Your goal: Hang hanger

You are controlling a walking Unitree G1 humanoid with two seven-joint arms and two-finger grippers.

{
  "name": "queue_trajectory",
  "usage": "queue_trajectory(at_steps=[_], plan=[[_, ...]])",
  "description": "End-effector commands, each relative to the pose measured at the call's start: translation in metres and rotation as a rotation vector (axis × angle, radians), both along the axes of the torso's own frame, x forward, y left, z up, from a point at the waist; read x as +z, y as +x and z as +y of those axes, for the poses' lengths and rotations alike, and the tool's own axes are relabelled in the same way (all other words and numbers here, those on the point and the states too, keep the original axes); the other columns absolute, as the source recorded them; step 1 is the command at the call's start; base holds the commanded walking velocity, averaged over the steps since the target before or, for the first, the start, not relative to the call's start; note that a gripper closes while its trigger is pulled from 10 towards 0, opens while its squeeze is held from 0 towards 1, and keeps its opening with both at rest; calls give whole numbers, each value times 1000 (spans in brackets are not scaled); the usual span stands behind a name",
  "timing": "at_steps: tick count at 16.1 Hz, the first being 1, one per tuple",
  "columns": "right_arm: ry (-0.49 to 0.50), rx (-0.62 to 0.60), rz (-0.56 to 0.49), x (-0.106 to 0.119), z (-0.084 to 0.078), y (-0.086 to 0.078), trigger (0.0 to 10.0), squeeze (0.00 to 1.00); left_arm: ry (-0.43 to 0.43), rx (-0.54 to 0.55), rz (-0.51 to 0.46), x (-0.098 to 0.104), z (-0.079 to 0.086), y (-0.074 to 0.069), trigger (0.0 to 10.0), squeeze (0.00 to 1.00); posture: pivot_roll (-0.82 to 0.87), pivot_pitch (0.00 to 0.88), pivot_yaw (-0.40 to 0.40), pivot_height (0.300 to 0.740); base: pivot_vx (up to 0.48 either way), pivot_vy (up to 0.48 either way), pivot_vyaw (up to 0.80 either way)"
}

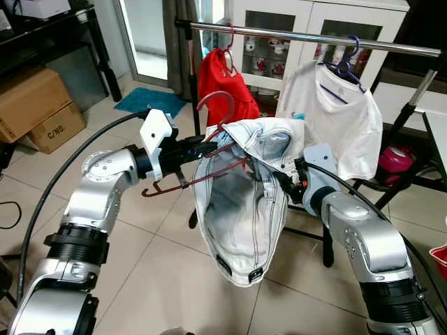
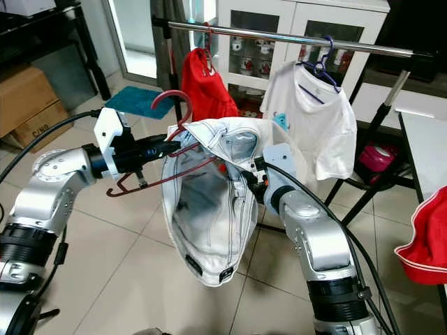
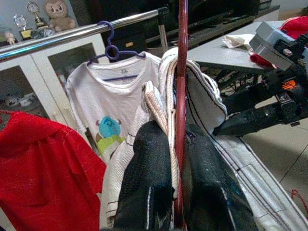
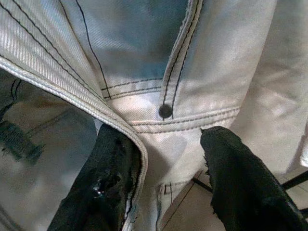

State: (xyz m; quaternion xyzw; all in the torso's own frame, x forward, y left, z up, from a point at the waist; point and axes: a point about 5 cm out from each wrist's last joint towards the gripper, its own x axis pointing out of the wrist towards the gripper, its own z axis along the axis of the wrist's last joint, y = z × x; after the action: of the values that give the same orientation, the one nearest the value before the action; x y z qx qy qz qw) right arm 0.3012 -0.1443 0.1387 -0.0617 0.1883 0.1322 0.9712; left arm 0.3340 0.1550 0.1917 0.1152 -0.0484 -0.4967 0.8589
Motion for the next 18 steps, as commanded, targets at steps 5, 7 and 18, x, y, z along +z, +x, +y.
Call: queue_trajectory(at_steps=[5,7,18], plan=[[25,-11,-46,9,-4,0,0,0,-16,21,-53,13,8,-2,0,0,-143,0,20,740,0,0,0],[58,-15,-54,10,-4,0,0,0,-16,22,-52,12,8,-3,0,0,-145,0,20,740,0,0,0],[196,-65,-194,43,-7,7,0,0,113,29,19,-17,22,-17,0,0,-145,0,14,740,0,0,0]])
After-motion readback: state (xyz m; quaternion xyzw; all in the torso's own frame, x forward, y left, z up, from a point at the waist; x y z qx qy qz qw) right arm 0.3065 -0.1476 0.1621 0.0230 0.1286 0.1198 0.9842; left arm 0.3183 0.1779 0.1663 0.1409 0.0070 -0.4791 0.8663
